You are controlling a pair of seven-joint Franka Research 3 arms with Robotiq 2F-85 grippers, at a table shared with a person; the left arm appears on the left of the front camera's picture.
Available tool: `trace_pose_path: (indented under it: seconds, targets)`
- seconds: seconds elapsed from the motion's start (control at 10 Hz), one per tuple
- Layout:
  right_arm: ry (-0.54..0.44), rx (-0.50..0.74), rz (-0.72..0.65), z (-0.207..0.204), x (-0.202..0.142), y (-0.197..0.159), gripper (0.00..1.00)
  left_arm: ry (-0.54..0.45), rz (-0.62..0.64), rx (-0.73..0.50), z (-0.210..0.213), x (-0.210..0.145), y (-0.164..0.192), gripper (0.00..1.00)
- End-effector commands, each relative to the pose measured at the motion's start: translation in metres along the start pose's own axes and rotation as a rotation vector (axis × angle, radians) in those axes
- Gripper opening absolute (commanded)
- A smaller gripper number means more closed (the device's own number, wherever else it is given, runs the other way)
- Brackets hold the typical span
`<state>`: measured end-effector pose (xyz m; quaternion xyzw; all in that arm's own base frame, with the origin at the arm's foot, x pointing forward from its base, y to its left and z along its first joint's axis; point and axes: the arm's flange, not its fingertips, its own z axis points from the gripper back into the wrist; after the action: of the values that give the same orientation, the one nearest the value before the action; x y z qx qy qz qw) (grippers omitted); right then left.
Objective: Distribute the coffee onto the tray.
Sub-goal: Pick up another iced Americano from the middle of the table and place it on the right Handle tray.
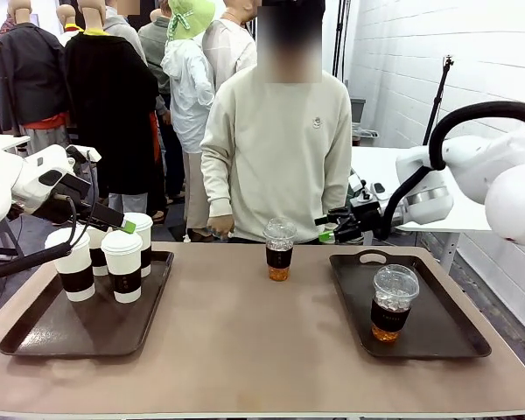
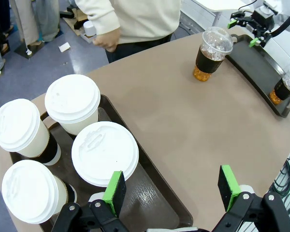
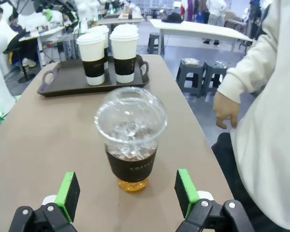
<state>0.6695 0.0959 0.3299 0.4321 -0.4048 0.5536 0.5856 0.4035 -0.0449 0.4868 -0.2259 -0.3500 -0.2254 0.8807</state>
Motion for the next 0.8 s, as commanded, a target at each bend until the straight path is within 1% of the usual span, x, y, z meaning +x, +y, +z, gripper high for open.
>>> trace_pose_path:
  seconds: [0.0, 0.2, 0.7]
  targets:
    - [-0.055, -0.038, 0.004, -0.015, -0.013, -0.020, 1.00, -0.004, 0.003, -0.017, -0.002, 0.000, 0.002, 1.00]
    - [-0.074, -0.021, -0.001, -0.028, -0.027, -0.027, 1.00, -0.004, 0.003, -0.017, -0.002, 0.000, 0.002, 1.00]
    - [-0.102, 0.056, -0.024, -0.047, -0.035, -0.031, 1.00, -0.004, 0.003, -0.017, -0.002, 0.000, 0.002, 1.00]
